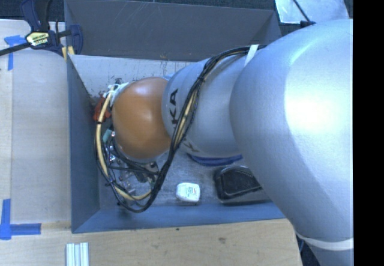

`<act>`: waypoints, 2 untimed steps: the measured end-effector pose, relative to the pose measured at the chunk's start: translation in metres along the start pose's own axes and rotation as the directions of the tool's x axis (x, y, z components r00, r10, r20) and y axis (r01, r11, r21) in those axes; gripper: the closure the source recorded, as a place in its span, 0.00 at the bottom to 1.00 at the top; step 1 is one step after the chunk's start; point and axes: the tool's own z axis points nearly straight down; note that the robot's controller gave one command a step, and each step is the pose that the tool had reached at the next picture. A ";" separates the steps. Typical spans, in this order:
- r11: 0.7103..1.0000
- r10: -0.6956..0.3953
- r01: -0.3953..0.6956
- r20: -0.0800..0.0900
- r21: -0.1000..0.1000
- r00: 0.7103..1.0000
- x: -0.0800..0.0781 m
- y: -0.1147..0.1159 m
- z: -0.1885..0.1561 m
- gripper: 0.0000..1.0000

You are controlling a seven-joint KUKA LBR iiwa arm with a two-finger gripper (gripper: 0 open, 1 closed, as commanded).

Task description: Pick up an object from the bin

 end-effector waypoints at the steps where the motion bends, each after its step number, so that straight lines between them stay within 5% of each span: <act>1: 1.000 0.000 0.000 0.000 0.000 1.000 0.000 0.000 0.000 1.00; 2: 0.910 -0.414 0.414 0.007 0.003 0.910 0.015 0.002 -0.047 1.00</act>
Offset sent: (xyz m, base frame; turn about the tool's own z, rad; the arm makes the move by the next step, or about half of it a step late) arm 0.0000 0.0000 0.0000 0.0000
